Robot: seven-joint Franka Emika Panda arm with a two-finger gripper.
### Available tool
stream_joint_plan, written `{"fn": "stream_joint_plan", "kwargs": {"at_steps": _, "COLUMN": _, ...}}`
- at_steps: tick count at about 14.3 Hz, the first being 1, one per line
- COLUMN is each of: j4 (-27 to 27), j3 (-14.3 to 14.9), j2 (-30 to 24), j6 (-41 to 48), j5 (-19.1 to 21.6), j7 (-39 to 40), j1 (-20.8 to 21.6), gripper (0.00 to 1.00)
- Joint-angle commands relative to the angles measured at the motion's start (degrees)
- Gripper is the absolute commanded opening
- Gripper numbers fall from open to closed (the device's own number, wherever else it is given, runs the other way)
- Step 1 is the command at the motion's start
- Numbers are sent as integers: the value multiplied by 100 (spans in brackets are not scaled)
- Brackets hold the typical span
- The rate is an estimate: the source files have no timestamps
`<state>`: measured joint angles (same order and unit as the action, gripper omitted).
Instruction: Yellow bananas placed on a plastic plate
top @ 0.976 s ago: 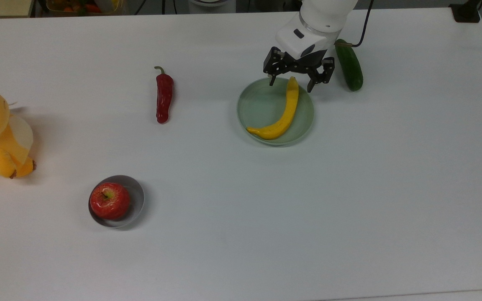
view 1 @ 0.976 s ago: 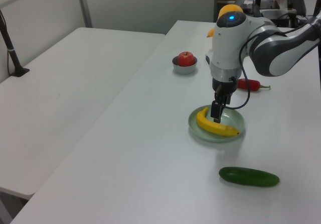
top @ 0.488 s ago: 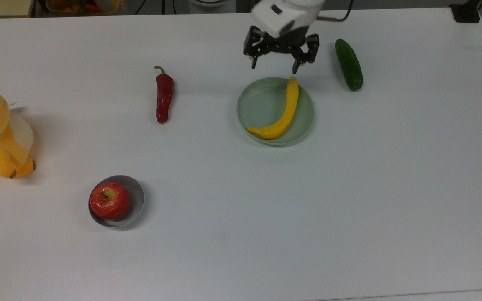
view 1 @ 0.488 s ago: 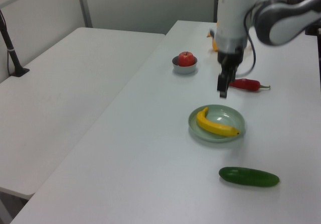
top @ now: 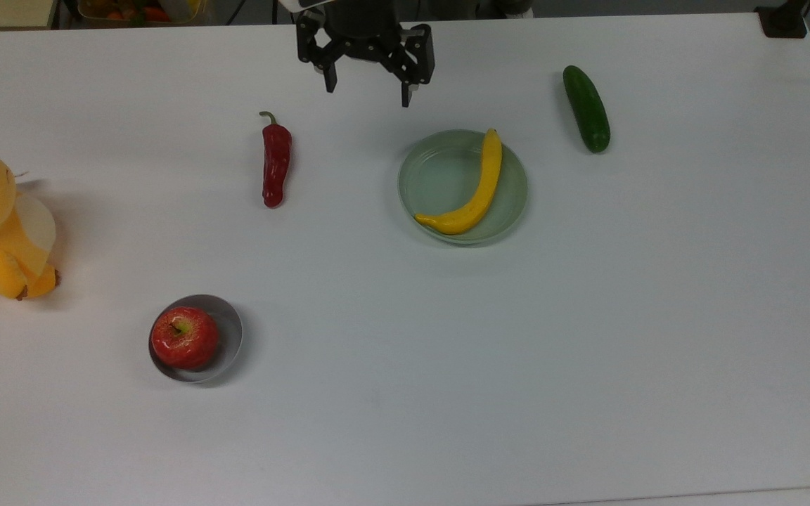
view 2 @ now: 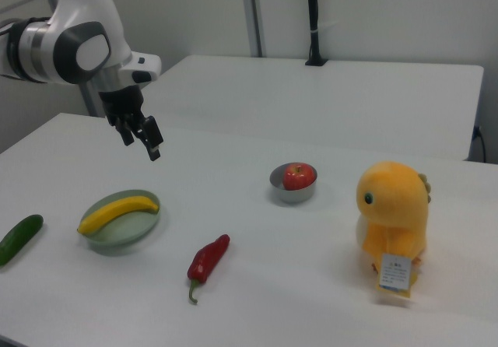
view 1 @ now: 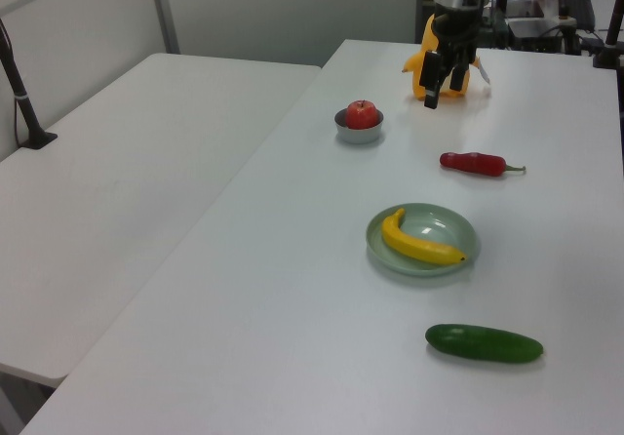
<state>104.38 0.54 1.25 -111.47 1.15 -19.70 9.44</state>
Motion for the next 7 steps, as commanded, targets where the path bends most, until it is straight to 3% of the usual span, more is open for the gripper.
{"fn": "stream_joint_plan", "kwargs": {"at_steps": 1, "j4": -58, "j3": 8, "j2": 288, "j6": -182, "j5": 132, "j7": 124, "j1": -48, "gripper": 100}}
{"fn": "stream_joint_plan", "kwargs": {"at_steps": 7, "j4": -40, "j3": 8, "j2": 429, "j6": -375, "j5": 123, "j7": 415, "j1": -21, "gripper": 100}}
